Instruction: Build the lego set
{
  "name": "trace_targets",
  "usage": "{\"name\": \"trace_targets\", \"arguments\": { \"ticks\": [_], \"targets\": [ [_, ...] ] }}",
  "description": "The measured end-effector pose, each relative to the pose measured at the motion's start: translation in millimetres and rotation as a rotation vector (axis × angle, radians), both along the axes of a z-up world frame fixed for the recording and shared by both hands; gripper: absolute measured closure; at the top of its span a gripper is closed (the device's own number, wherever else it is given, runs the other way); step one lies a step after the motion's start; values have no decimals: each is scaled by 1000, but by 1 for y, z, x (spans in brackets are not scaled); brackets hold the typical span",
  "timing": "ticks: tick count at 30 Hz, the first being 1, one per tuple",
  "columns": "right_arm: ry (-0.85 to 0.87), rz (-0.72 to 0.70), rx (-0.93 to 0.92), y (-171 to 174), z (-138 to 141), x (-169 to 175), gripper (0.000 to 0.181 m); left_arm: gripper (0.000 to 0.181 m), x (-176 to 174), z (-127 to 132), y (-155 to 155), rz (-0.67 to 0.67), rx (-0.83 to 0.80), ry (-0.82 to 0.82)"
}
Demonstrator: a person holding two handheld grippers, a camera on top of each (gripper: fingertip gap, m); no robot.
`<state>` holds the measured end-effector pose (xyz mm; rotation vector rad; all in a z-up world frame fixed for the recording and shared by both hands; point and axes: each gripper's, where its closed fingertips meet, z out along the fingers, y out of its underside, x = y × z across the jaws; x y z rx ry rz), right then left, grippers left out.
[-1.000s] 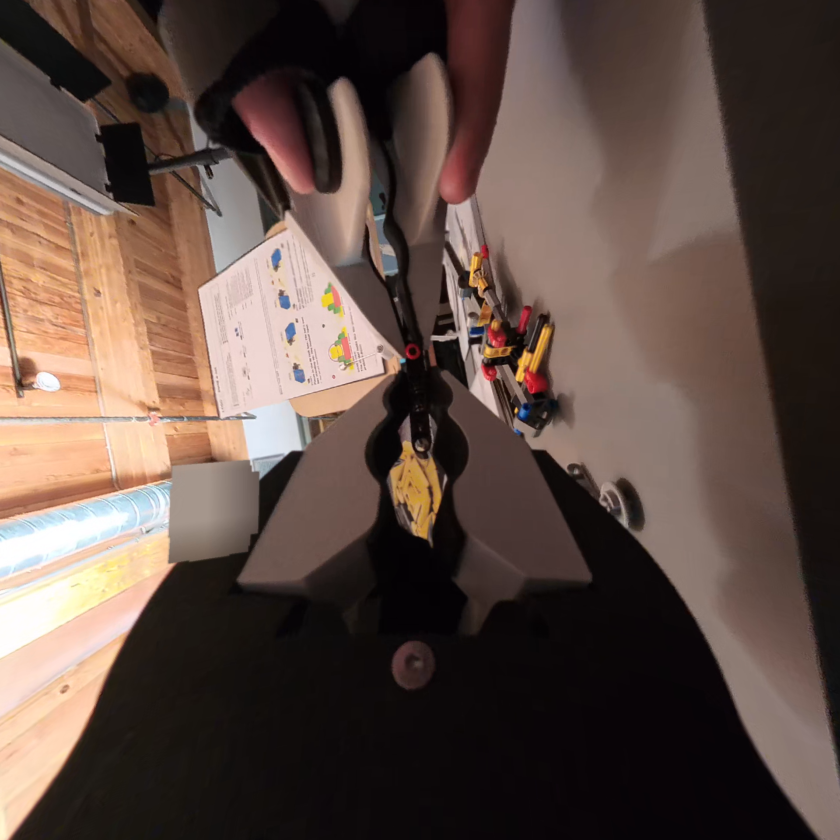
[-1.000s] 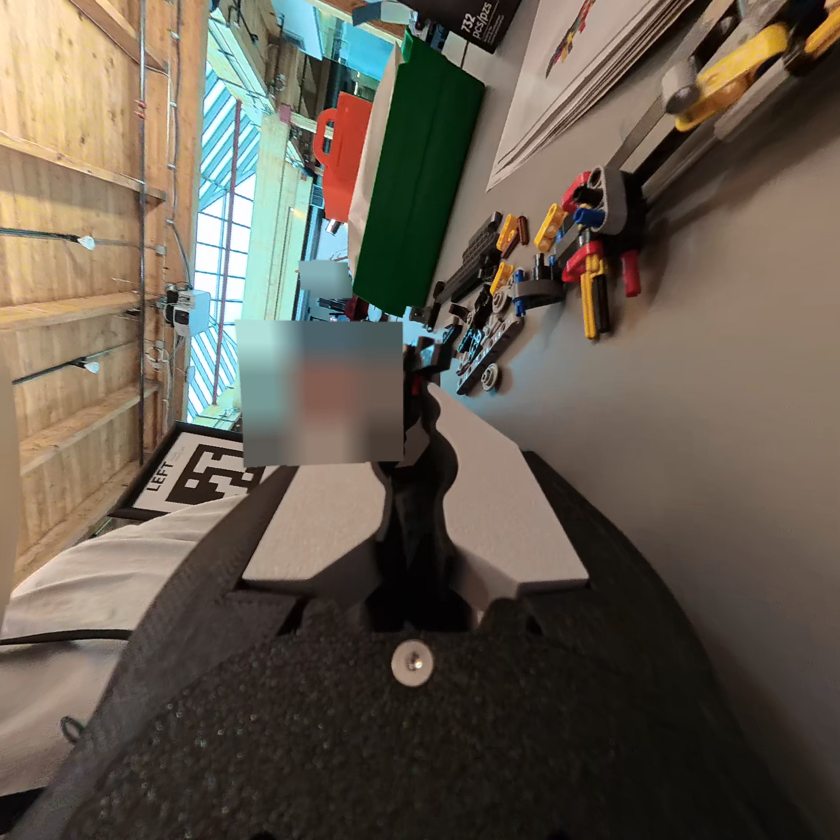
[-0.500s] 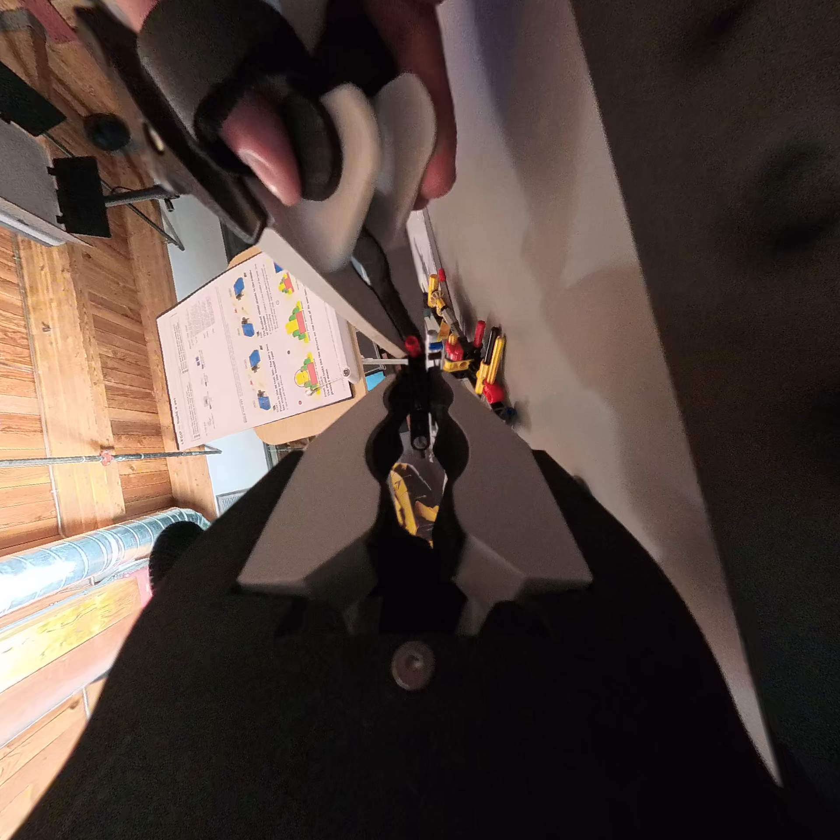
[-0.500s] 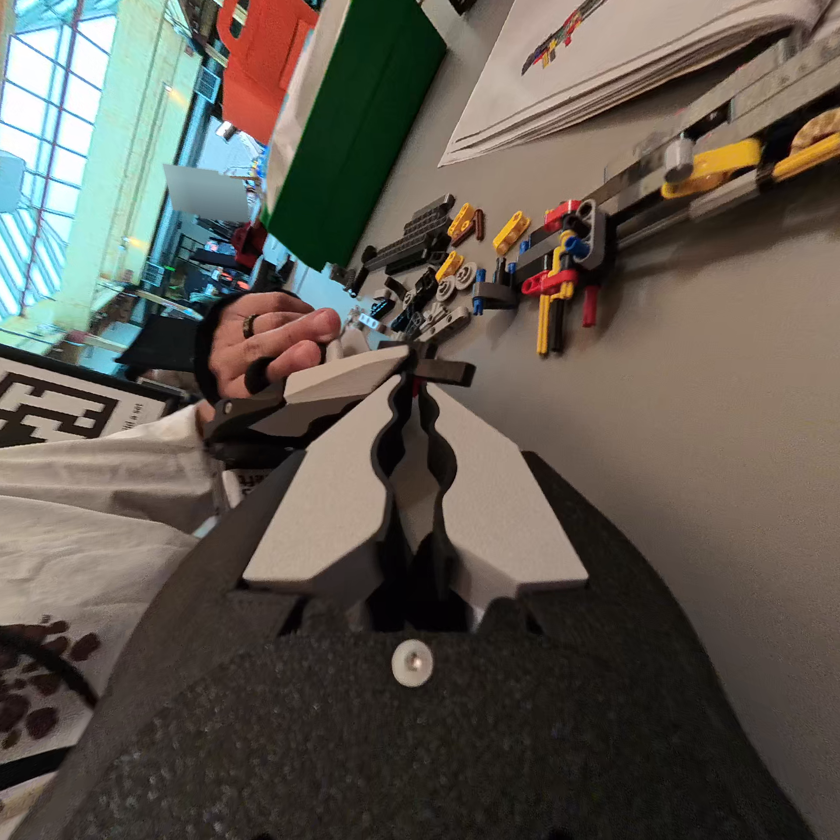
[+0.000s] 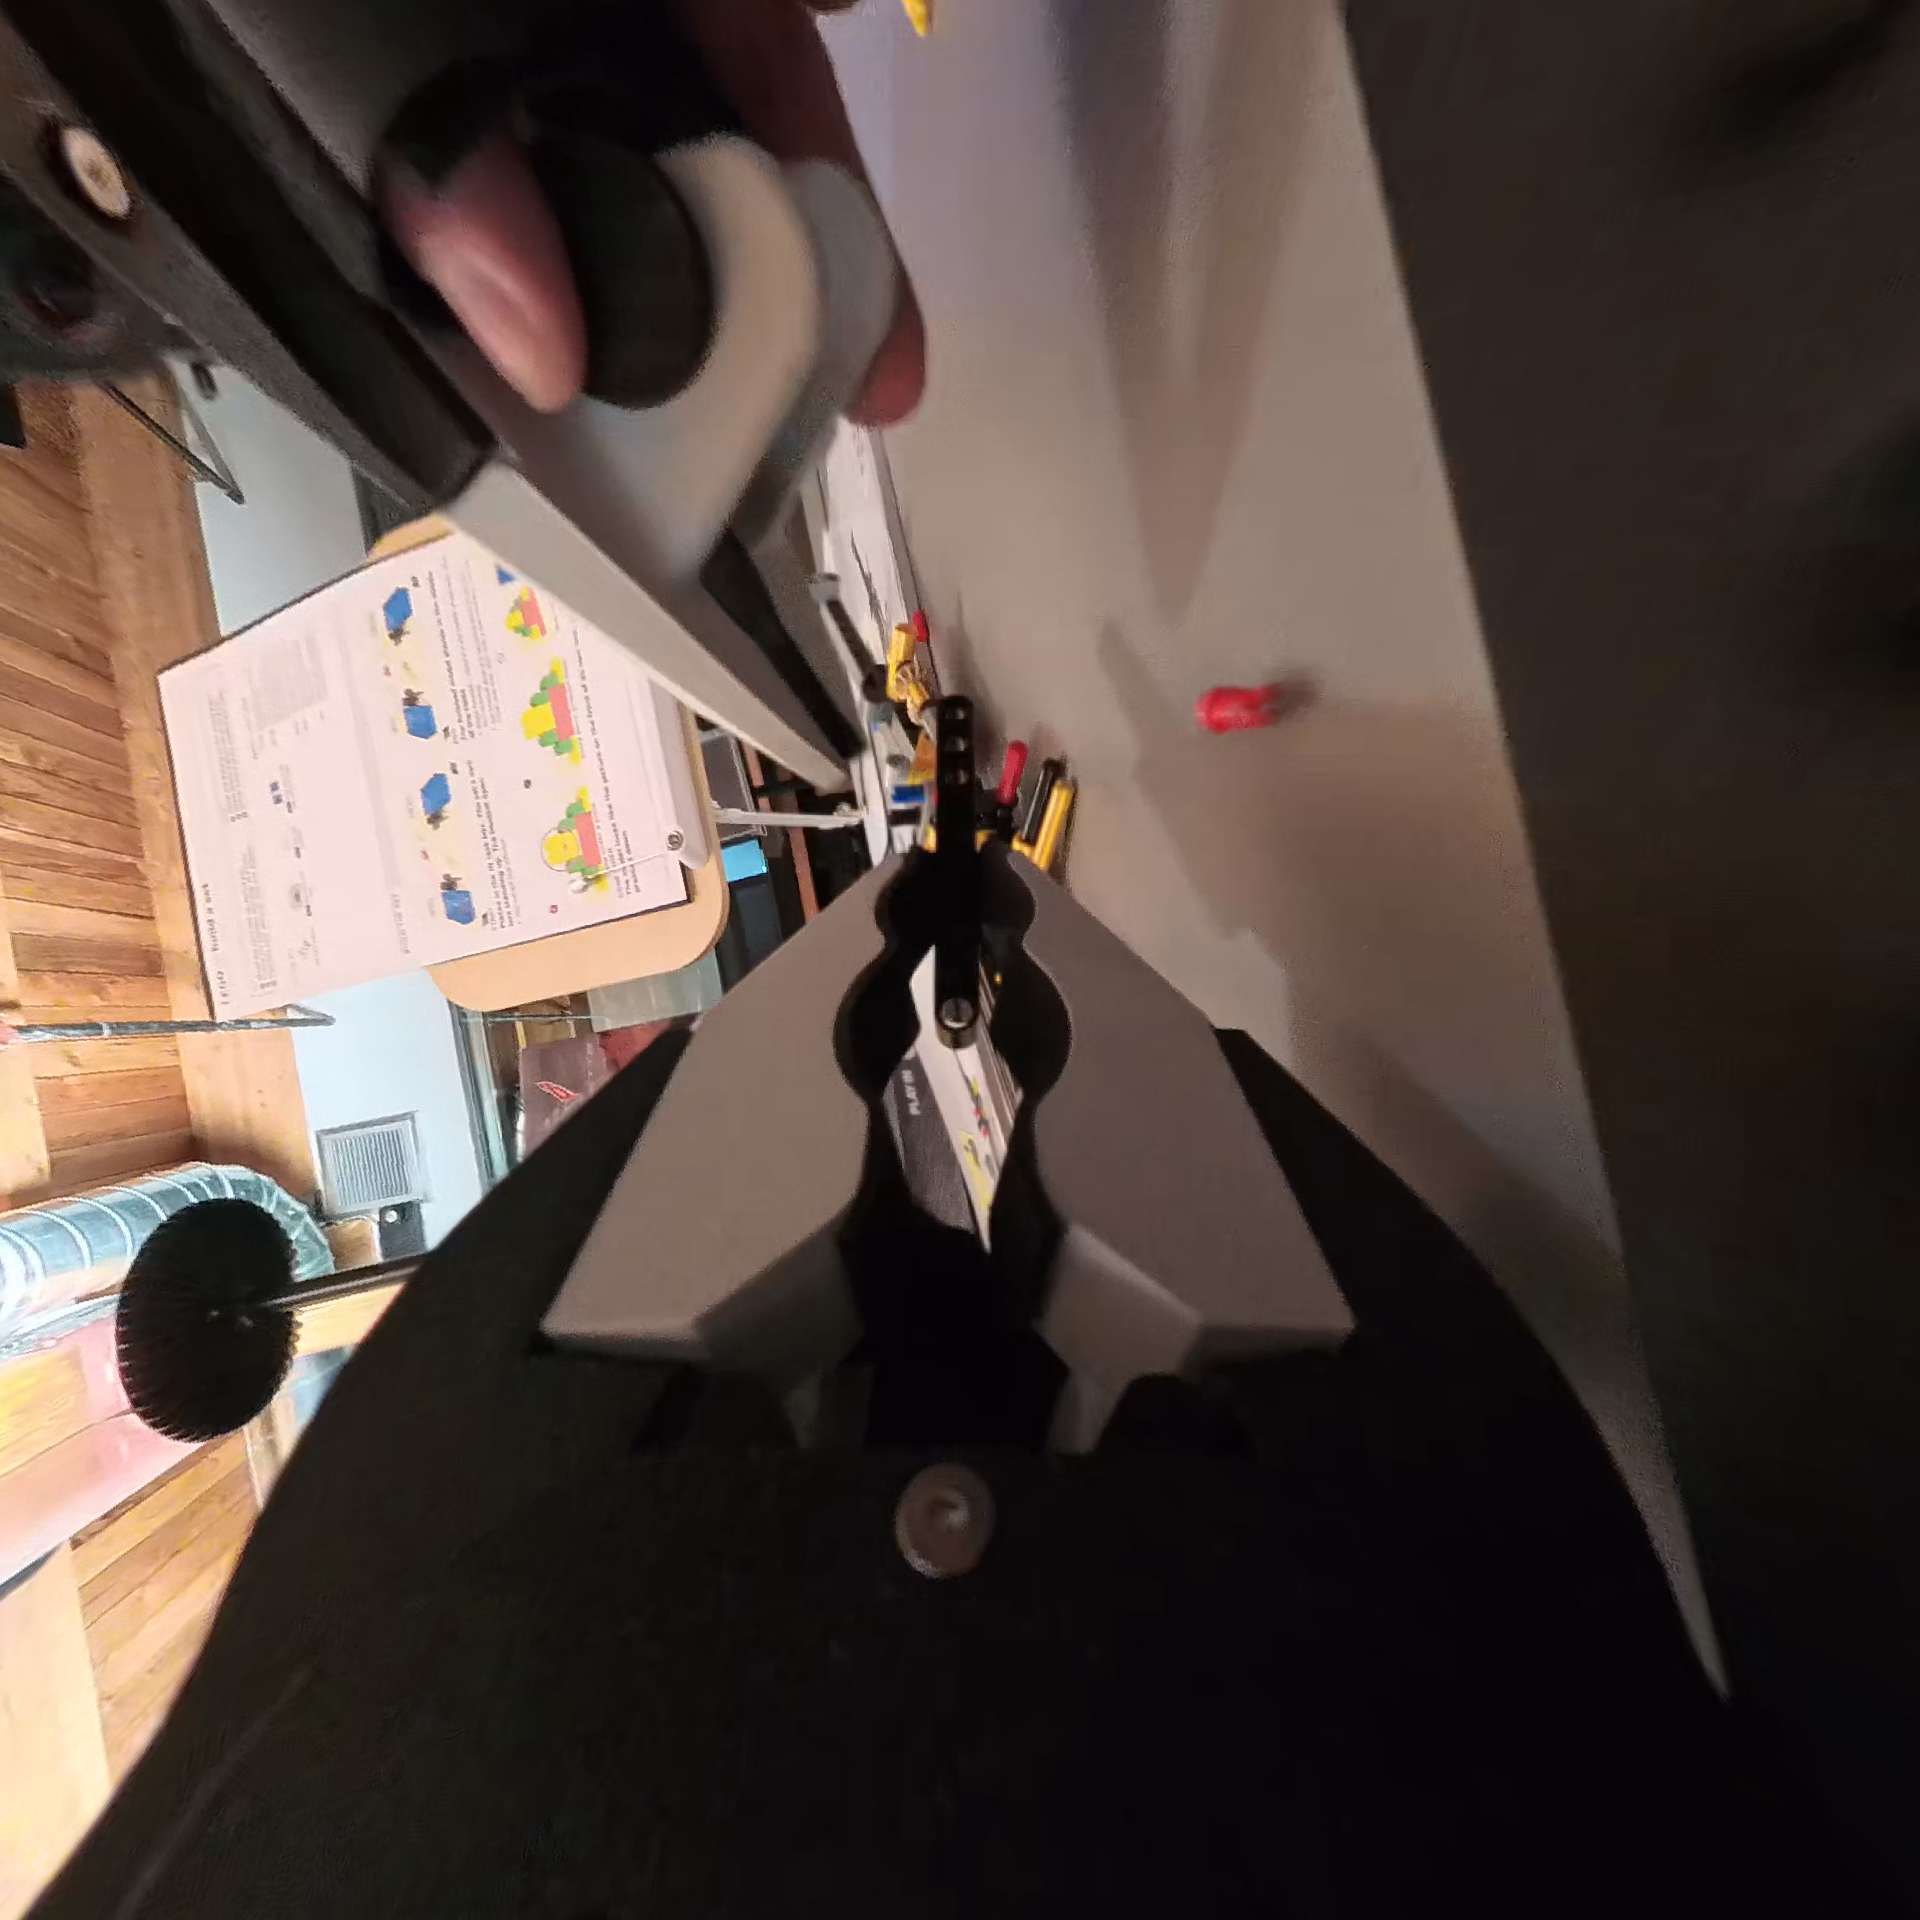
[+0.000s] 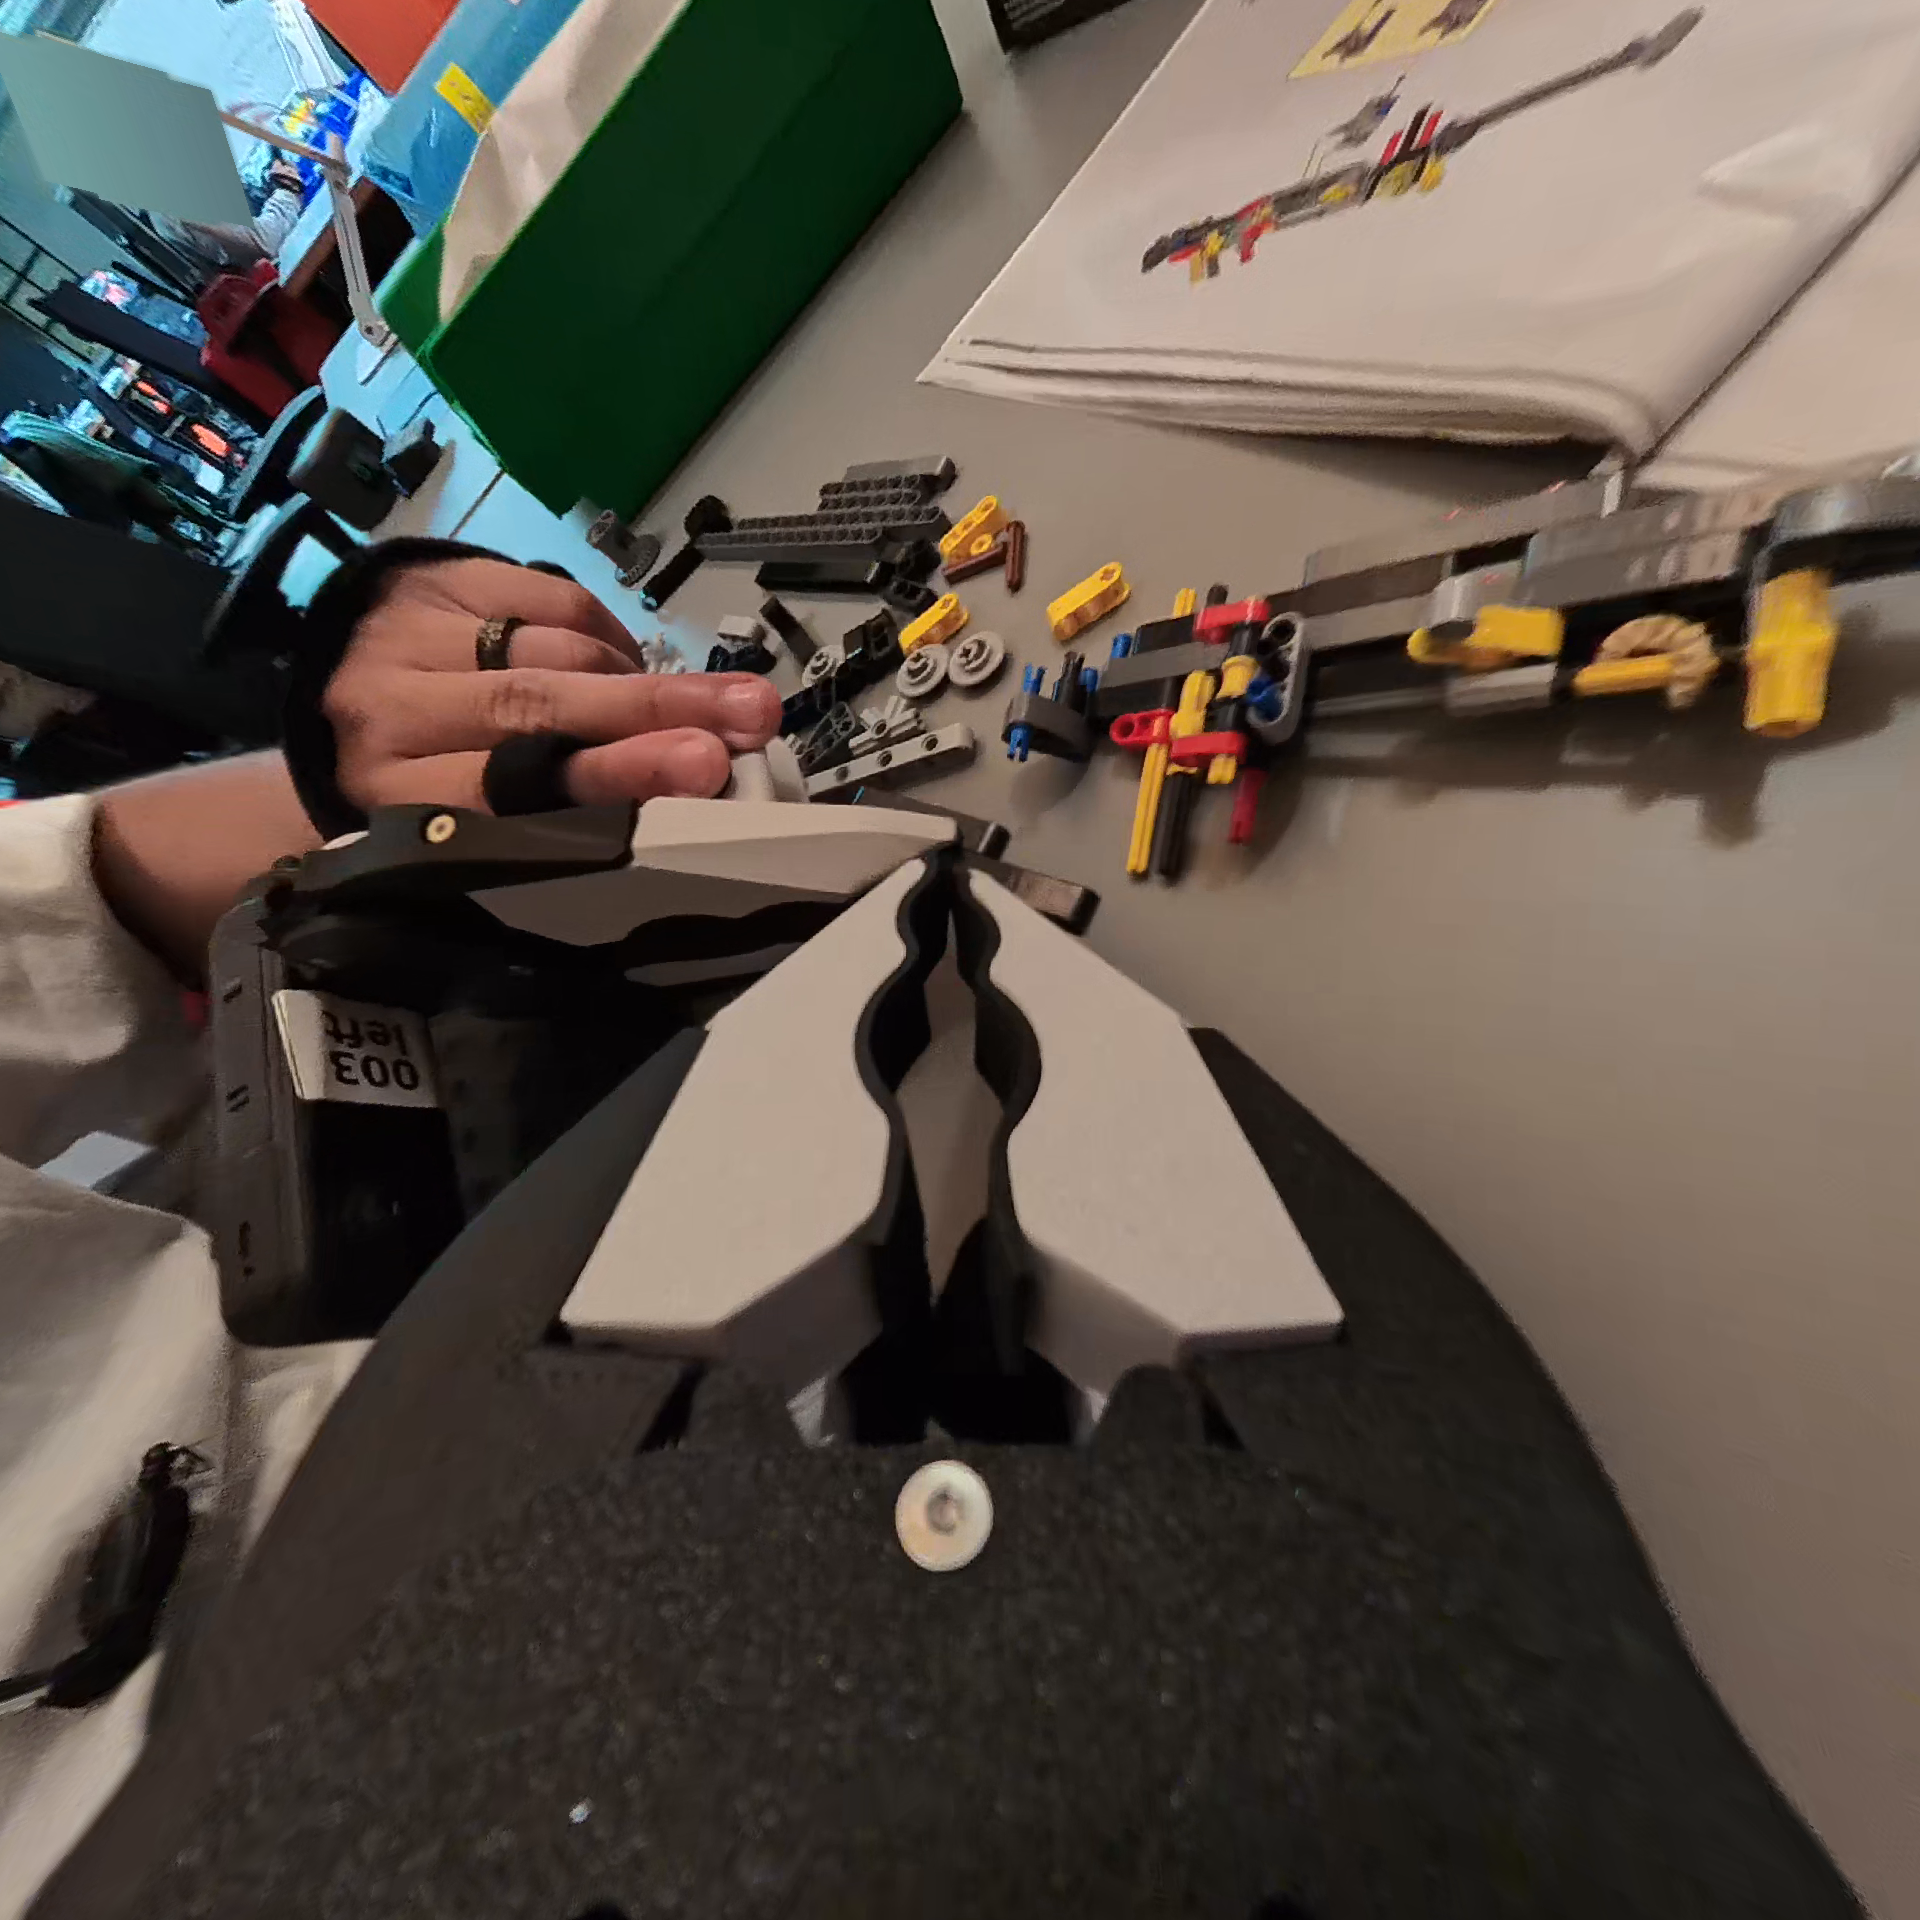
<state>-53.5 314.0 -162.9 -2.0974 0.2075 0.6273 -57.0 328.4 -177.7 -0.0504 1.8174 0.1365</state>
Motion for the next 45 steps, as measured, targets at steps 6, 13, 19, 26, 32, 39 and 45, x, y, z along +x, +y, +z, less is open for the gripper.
{"name": "trace_targets", "arguments": {
  "ticks": [6,13,19,26,32,39,45],
  "targets": [
    [-301,415,93,-21,-3,-33,166,175,-3,13,37,122,-88,-32],
    [-388,448,274,0,16,-42,159,175,-30,38,31,141,-788,101],
    [-237,492,362,8,44,-46,140,175,-49,52,-5,32,-1212,293],
    [-468,580,396,-2,38,-62,171,175,-61,51,-18,2,-1262,414],
    [-242,541,418,-1,53,-68,174,169,-62,73,-17,-55,-1601,416],
    [454,215,534,24,89,-68,175,162,-63,131,15,-389,-2358,186],
    [560,-28,688,39,108,-44,175,161,-54,123,37,-271,-2358,-40]
  ]
}}
